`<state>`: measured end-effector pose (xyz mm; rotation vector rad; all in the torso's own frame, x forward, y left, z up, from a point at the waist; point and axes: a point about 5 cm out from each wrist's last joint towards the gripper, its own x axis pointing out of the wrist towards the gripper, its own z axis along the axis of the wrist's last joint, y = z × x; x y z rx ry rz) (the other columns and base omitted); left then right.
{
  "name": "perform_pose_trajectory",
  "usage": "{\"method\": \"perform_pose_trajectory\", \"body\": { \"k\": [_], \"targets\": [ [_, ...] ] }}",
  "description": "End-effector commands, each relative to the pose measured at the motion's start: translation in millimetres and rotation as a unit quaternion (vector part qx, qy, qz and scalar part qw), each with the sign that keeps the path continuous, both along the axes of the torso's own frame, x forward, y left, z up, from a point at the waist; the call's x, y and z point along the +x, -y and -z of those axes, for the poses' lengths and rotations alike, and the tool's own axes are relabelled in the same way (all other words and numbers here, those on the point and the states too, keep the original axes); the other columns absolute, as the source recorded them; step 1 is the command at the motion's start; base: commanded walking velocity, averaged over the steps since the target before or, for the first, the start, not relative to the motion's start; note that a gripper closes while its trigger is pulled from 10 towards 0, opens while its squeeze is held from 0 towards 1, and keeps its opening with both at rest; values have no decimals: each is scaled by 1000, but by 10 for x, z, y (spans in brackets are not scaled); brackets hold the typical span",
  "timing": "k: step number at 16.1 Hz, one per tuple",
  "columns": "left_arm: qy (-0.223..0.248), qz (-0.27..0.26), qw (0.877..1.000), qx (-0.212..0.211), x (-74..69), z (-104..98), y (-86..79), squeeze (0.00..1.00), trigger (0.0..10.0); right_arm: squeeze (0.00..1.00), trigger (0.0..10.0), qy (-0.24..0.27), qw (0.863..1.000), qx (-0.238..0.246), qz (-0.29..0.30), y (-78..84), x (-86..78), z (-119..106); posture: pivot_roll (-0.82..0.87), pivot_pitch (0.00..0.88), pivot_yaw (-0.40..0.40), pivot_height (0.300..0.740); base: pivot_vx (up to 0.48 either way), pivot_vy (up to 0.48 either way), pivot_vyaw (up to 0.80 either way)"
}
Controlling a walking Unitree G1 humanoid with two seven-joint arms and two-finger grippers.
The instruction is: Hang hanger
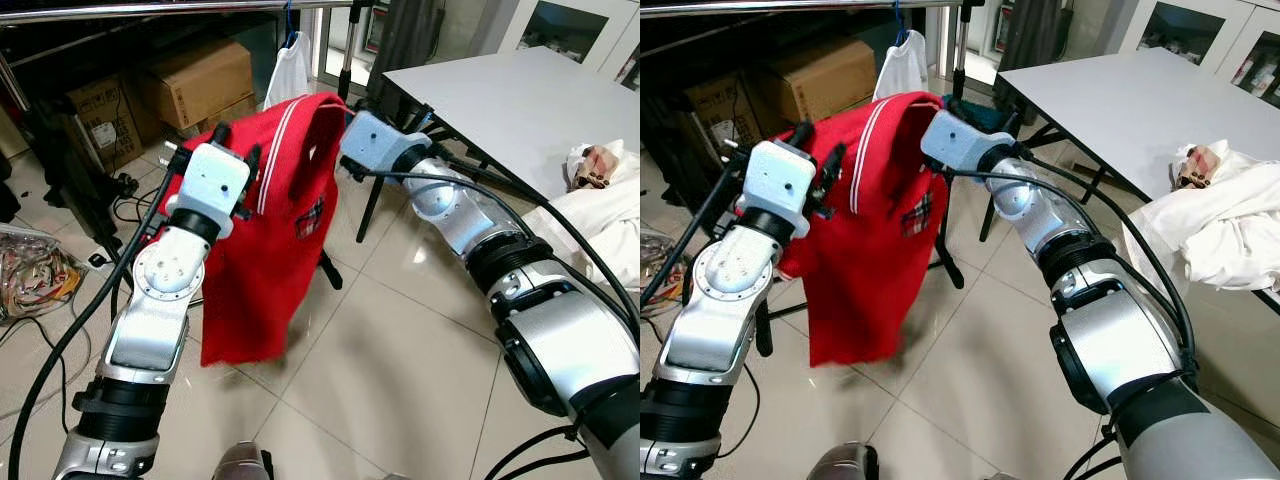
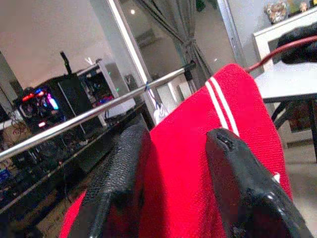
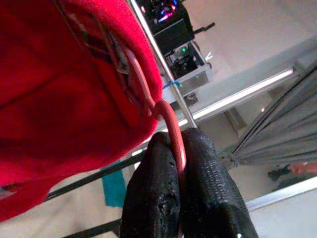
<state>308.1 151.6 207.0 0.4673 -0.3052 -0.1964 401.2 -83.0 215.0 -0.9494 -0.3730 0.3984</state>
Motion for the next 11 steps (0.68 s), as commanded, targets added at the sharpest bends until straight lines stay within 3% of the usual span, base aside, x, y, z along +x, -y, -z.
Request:
{"method": "perform_pose_trajectory", "body": {
  "k": [1,2,3,6,11],
  "targets": [
    [-14,4,1000,10,0,42,23,1000,10000,0,0,47,999,12,-10,-25,-5,-185,114,1,-55,740,0,0,0],
    [-22,-3,1000,18,14,59,27,1000,10000,0,0,58,998,2,-14,-50,-21,-170,114,1,-54,740,0,0,0],
    [-36,-8,999,25,29,84,33,0,10000,0,0,74,997,-14,-20,-80,-42,-152,116,3,-53,740,0,0,0],
    [-55,-20,998,33,34,99,28,0,10000,0,0,123,989,-74,-25,-109,-75,-114,117,2,-50,740,0,0,0],
    [-66,-7,994,86,-30,48,125,0,10000,0,0,142,981,-133,-21,-96,-88,27,120,4,-56,740,0,0,0]
  ]
}}
